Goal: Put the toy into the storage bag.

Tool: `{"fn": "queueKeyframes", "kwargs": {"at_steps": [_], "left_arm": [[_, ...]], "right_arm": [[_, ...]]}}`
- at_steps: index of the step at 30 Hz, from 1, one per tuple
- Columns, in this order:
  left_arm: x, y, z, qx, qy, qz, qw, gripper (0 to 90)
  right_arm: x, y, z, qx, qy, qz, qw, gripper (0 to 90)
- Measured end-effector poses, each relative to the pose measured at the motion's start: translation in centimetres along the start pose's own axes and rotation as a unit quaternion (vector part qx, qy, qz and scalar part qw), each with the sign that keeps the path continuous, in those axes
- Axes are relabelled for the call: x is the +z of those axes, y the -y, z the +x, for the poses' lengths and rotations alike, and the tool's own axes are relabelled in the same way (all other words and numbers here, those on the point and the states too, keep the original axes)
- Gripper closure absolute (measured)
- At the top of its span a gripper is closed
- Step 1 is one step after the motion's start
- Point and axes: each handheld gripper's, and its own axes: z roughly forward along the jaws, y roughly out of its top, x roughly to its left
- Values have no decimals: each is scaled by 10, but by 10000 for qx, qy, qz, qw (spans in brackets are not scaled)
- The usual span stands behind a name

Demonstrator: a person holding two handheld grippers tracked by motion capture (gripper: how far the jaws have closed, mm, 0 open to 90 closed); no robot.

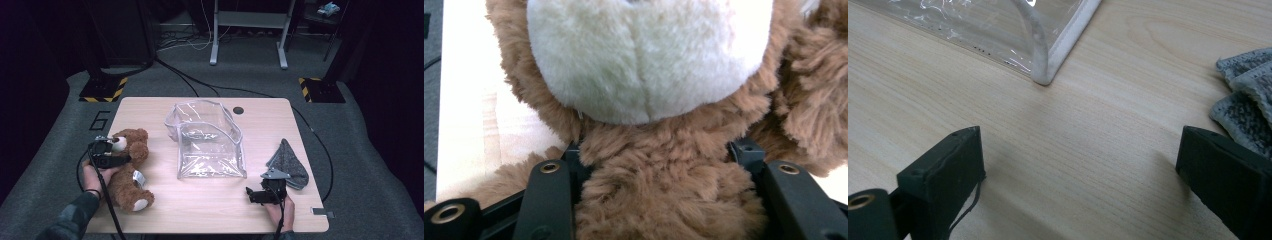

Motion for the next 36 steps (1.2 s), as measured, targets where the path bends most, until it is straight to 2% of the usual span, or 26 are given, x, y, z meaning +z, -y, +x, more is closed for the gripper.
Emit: {"fn": "queueKeyframes", "kwargs": {"at_steps": [6,7,9,15,19,21,26,27,28,36], "left_arm": [[-17,-10,-4,48,5,-441,9990,483],[-18,-11,-6,-7,27,-528,9986,484],[-22,-14,-7,10,1,-656,9978,487],[-33,-22,-9,-11,-51,-994,9950,494],[-39,-30,-10,55,-98,-1135,9935,499],[-42,-34,-11,68,-107,-1247,9921,502],[-49,-45,-13,96,-74,-1442,9895,509],[-50,-47,-13,95,-67,-1480,9889,510],[-51,-49,-13,106,-66,-1473,9890,510],[-61,-68,-14,112,-153,-1703,9852,512]], "right_arm": [[0,0,1,49,43,-13,10000,48],[0,0,0,5,22,4,10000,49],[0,0,1,63,41,-9,10000,48],[1,0,1,34,49,-17,10000,48],[1,0,1,57,44,-9,10000,49],[0,0,0,-29,34,6,10000,48],[1,0,1,32,52,-15,10000,48],[0,0,0,-27,37,4,10000,49],[0,0,0,-26,37,2,10000,48],[1,0,0,-42,35,-2,10000,48]]}}
